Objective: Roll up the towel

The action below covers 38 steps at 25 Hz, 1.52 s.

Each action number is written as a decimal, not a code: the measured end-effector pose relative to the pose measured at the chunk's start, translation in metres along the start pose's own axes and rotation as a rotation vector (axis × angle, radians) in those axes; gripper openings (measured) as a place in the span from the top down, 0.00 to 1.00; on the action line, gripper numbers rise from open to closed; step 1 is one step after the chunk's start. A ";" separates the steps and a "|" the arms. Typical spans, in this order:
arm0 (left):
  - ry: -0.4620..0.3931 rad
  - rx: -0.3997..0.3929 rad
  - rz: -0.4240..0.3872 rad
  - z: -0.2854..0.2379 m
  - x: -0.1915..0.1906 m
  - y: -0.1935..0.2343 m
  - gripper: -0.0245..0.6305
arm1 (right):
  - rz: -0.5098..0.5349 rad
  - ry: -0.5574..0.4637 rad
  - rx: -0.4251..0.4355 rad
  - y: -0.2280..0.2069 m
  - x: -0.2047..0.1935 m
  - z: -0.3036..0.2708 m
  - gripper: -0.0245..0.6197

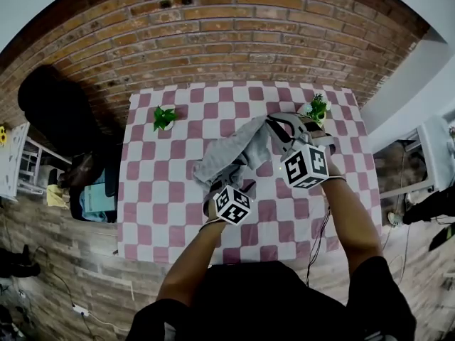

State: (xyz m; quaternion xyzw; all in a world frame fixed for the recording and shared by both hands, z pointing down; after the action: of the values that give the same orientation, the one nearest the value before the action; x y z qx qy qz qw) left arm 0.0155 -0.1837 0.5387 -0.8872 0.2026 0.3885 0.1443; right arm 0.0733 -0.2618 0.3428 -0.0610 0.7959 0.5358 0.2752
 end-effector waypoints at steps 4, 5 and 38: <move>0.162 0.097 0.011 -0.030 -0.008 0.017 0.52 | -0.001 -0.032 0.008 -0.001 -0.007 0.002 0.92; 0.192 0.114 0.020 -0.034 -0.011 0.020 0.56 | -0.001 -0.036 0.011 -0.002 -0.009 0.001 0.92; 0.167 0.268 -0.427 0.167 -0.077 0.023 0.95 | -0.249 0.167 -0.171 -0.041 -0.104 0.073 0.92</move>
State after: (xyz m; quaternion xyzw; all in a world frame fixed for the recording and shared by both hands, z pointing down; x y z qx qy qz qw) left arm -0.1479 -0.1156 0.4848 -0.9119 0.0717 0.2443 0.3218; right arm 0.2041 -0.2349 0.3417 -0.2266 0.7540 0.5563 0.2659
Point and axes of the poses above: the fingertips, and each gripper's own axes: z backward along the fingers, y to its left, x out of its top, the point moved 2 cm from there along z, backward along the fingers, and after that the axes turned 7 degrees about -x, right-handed, at the moved point
